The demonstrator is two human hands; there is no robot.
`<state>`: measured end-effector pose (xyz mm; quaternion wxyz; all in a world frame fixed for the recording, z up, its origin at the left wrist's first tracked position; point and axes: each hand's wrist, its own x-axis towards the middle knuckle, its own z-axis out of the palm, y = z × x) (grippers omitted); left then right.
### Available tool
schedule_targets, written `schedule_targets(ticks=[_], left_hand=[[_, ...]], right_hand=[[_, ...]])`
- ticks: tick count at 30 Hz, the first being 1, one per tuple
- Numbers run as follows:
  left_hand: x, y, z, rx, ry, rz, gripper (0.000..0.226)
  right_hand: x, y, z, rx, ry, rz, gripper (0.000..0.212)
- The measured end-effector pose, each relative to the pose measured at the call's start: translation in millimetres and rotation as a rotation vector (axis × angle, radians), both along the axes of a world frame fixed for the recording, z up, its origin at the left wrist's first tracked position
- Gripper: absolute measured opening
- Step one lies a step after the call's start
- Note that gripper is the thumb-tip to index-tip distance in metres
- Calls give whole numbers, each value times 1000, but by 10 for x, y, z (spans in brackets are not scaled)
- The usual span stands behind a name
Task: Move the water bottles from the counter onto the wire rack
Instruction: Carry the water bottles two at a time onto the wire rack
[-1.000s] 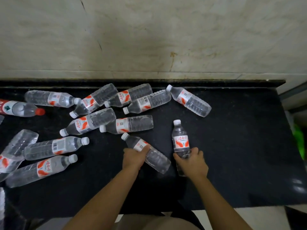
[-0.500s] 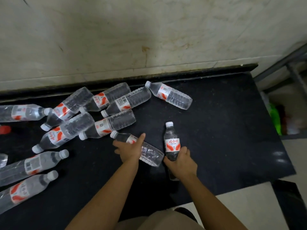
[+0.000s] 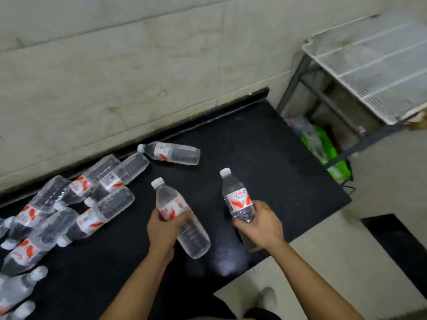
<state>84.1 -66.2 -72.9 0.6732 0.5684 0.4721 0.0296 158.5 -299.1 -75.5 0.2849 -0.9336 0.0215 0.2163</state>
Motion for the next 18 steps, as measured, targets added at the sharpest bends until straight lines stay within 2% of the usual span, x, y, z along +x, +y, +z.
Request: schedule_targets(ticks=[5, 10, 14, 18], left_hand=[[588, -1113, 465, 47, -224, -135, 50], [1142, -2418, 960, 50, -429, -178, 43], [1533, -3296, 1205, 35, -530, -234, 55], [1854, -3998, 1402, 77, -558, -282, 64]], right_hand=[[306, -1109, 338, 149, -104, -179, 55], [590, -2387, 685, 326, -159, -219, 55], [902, -3342, 920, 488, -179, -288, 50], [1196, -4008, 1200, 745, -230, -433, 37]])
